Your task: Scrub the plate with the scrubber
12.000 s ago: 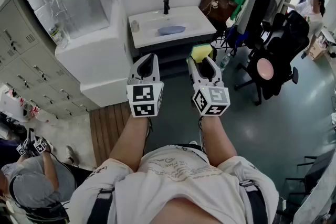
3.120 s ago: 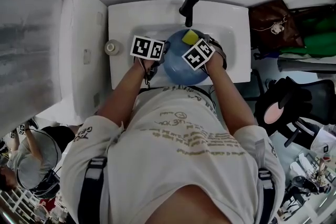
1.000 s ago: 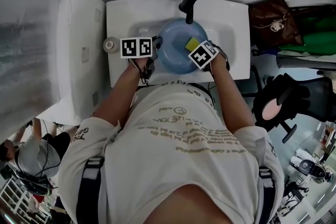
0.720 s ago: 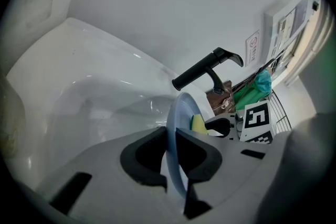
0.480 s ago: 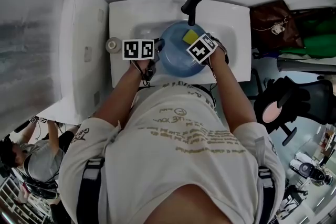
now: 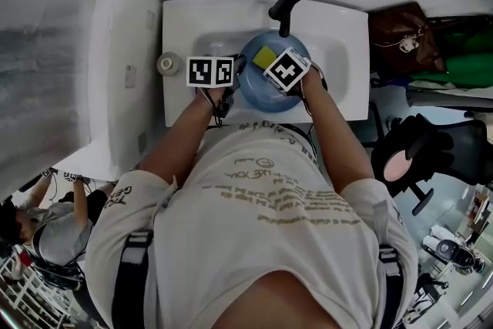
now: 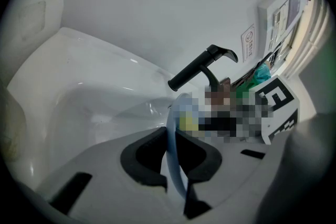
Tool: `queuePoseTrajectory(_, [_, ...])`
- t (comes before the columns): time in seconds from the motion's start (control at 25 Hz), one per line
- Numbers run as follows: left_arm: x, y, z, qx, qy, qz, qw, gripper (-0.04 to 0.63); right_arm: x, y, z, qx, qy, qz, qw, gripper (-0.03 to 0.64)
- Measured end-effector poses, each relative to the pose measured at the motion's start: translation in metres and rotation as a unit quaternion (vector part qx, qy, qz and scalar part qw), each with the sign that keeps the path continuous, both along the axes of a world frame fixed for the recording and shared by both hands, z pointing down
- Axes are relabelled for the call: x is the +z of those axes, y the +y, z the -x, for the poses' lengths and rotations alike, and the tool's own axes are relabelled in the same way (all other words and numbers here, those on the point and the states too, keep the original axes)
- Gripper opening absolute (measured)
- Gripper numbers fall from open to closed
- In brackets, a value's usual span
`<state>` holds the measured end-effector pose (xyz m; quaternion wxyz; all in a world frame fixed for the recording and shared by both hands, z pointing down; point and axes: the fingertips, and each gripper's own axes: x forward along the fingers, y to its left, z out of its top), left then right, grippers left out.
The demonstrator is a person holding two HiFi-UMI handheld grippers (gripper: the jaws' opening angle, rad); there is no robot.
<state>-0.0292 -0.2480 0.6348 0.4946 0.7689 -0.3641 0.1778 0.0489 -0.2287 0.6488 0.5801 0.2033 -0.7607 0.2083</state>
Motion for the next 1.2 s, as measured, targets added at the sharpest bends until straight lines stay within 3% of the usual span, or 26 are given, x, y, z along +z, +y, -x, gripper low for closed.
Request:
queuePoseTrajectory(0.64, [0.008,-0.002,0.009,-0.024,0.005,0.015,0.9996,0.04,0.01,0.078,0.028,-0.006,-0.025,0.089,0.996,0.203])
queuePoseTrajectory(1.2, [0.002,0.005,0.002,-0.007,0.008,0.009,0.9999,0.04,0.011,0.013,-0.039,0.096,0.013,0.025,0.995,0.207])
